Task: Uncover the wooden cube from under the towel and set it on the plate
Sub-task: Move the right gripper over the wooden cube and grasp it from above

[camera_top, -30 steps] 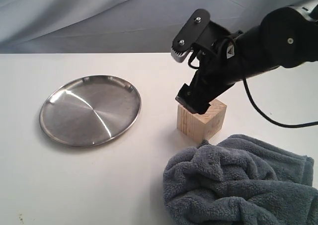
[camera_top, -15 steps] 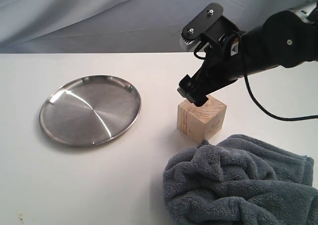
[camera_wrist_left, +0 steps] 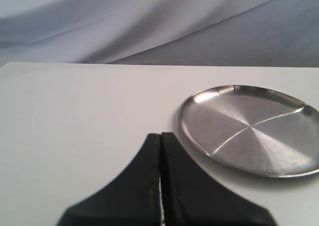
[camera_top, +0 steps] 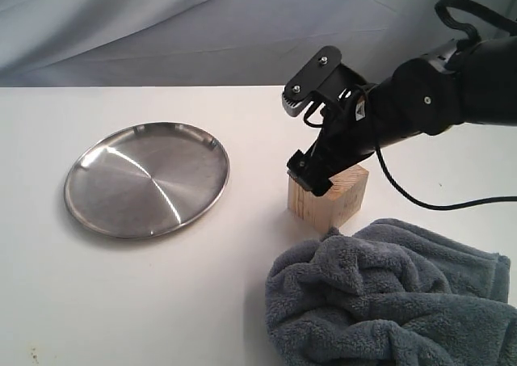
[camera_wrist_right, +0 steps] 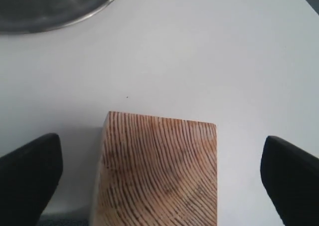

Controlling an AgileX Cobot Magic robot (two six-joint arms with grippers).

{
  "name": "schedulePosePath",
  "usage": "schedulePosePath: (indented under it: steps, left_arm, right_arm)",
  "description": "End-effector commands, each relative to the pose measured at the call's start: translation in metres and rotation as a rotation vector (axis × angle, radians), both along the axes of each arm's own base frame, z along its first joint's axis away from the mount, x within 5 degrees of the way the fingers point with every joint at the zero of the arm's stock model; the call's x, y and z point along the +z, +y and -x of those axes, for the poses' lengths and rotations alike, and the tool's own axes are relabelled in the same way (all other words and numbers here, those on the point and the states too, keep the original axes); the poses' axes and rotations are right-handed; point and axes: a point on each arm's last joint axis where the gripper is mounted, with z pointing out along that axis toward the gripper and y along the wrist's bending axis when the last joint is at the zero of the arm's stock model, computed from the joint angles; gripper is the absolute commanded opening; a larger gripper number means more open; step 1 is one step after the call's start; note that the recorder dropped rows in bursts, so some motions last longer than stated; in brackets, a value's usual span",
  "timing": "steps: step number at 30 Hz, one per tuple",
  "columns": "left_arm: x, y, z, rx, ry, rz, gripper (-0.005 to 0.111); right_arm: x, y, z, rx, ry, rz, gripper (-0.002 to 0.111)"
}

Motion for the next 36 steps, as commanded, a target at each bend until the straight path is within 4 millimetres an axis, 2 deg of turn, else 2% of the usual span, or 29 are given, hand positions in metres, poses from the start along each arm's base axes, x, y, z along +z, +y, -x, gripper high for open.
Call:
schedulePosePath:
  steps: [1, 4, 9, 18, 30, 36]
  left_arm:
    - [0.000, 0.000, 0.000, -0.005, -0.010, -0.002, 0.000]
    - [0.000, 0.000, 0.000, -0.005, -0.010, -0.002, 0.000]
    - [0.000, 0.000, 0.000, -0.005, -0.010, -0.002, 0.000]
    - [0.000, 0.000, 0.000, -0.005, -0.010, -0.002, 0.000]
    - [0.000, 0.000, 0.000, -0.005, -0.010, -0.002, 0.000]
    - [0.000, 0.000, 0.000, -0.005, -0.010, -0.002, 0.000]
  right_arm:
    - [-0.014, 0.000, -0.006, 0.012, 0.003, 0.030, 0.105]
    - [-0.024, 0.002, -0.010, 0.020, -0.004, 0.032, 0.105]
    - [-0.024, 0.004, -0.014, 0.016, -0.045, -0.003, 0.105]
    - [-0.027, -0.026, -0.024, -0.135, 0.025, -0.037, 0.105]
    - [-0.031, -0.029, -0.022, -0.120, 0.067, 0.004, 0.105]
    - [-0.055, -0.028, -0.024, -0.116, 0.120, 0.037, 0.105]
